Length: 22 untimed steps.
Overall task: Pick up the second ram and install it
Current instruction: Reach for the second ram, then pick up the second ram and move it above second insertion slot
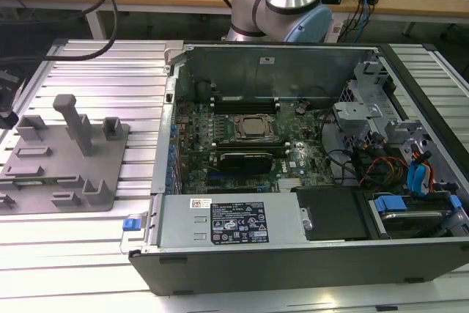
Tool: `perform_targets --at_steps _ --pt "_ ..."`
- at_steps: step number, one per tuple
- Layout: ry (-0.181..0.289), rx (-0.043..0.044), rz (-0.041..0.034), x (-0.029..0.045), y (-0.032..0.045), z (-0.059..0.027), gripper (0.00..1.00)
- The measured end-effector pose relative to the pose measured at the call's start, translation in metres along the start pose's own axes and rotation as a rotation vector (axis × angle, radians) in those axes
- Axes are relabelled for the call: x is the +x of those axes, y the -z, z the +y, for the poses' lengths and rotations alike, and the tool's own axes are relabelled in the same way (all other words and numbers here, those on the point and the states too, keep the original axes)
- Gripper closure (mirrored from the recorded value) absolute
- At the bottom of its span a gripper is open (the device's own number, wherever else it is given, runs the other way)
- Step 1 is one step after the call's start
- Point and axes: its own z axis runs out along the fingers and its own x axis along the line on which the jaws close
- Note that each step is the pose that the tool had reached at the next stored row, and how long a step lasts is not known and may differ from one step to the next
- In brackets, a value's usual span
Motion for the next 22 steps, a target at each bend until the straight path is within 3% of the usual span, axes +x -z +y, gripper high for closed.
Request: perform_targets --at_steps 4,20,22 --pt "0.0 0.0 0.0001 0.0013 -0.0056 -0.0018 0.92" --pt "0.0 0.0 0.0001 0.0013 -0.0065 -0.0018 0.92" --pt "0.046 -0.001 0.0022 0.0013 -0.0065 -0.0019 0.92"
